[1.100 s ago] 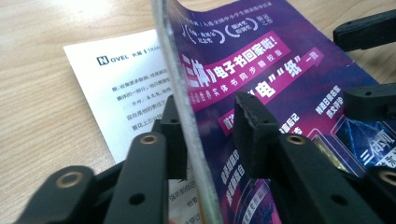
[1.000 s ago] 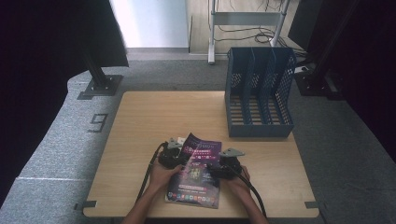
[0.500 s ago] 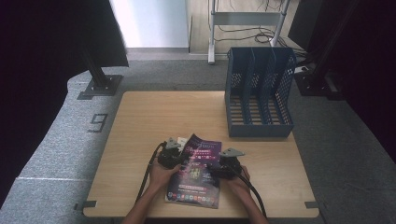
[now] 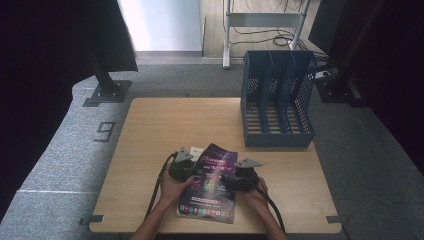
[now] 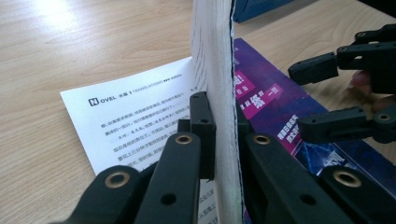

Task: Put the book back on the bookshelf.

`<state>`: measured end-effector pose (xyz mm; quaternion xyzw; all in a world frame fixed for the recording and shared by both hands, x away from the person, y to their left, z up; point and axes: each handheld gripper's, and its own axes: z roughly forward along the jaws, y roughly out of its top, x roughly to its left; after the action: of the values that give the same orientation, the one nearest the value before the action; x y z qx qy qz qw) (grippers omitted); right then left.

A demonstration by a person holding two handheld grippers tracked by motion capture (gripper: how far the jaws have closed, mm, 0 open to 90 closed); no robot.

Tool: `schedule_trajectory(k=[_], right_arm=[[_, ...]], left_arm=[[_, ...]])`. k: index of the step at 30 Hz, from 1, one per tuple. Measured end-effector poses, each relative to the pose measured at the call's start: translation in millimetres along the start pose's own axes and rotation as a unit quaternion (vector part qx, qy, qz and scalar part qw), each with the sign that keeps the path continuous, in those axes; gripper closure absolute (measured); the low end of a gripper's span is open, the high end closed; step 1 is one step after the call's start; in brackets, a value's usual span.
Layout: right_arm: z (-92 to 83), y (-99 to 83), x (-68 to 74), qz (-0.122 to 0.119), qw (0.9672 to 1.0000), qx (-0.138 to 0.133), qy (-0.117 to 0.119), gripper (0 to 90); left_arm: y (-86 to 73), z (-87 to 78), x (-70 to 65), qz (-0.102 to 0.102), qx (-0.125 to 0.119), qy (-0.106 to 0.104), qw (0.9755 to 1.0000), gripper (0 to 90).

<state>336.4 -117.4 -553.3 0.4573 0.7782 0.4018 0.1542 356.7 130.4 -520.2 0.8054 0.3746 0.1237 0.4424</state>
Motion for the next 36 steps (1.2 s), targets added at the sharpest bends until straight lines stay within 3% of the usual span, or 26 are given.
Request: schedule_trajectory(k=[4,9,15,21,36], right_arm=[[0.0,0.1,-0.4,0.0,1.0,0.0,0.001,24.6],[-2.5,0.2,-4.5,0.002,0.9999,-0.01,-0.012,26.8],[-10.4,2.9,-9.2,0.017,0.9994,-0.028,0.004,26.4],[-12.6,5.0,-7.9,0.017,0.9992,-0.032,0.016,24.4],[-13.1,5.6,-10.2,0.019,0.9992,-0.028,0.02,23.6]], left_arm=[[1.0,-2.8,-1.2,0.002,-0.011,-0.007,0.9999,87.3],[5.5,-9.7,-11.2,0.023,-0.04,-0.012,0.9989,87.4],[8.6,-15.8,-18.7,0.042,-0.056,-0.012,0.9975,87.5],[10.5,-20.9,-19.3,0.041,-0.065,-0.016,0.9969,87.5],[12.7,-26.1,-20.9,0.04,-0.076,-0.023,0.9961,87.6]])
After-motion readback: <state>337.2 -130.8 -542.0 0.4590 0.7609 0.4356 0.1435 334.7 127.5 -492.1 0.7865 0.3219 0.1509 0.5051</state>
